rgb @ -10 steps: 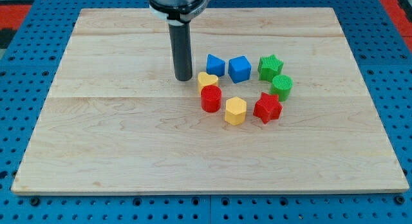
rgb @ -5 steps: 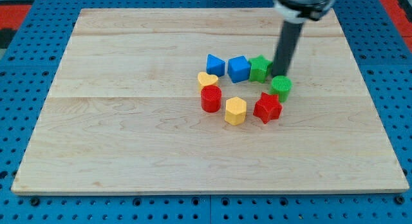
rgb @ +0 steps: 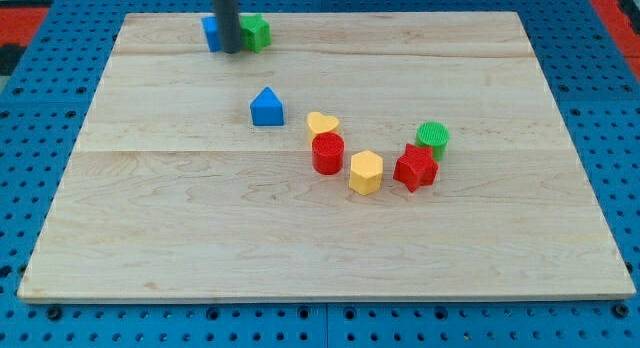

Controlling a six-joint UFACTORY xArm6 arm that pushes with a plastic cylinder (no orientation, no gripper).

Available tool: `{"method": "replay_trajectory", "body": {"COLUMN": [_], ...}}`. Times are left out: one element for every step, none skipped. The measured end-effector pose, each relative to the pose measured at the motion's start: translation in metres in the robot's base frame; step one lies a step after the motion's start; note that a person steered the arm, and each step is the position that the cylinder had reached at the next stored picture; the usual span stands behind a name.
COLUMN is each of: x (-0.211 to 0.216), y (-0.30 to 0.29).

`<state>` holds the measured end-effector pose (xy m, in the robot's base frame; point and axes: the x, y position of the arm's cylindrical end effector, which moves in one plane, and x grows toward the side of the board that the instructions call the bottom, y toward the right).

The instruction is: Move the blue cube to the top left of the board

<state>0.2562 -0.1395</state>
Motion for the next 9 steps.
{"method": "replay_trajectory", "body": {"x": [0.013,0.000,-0.023,-0.029,-0.033,-0.061,-0.065,-0.064,-0.064], "y": [0.052,0.106,0.090,0.020,0.017,0.077,0.068,0.059,0.056]}}
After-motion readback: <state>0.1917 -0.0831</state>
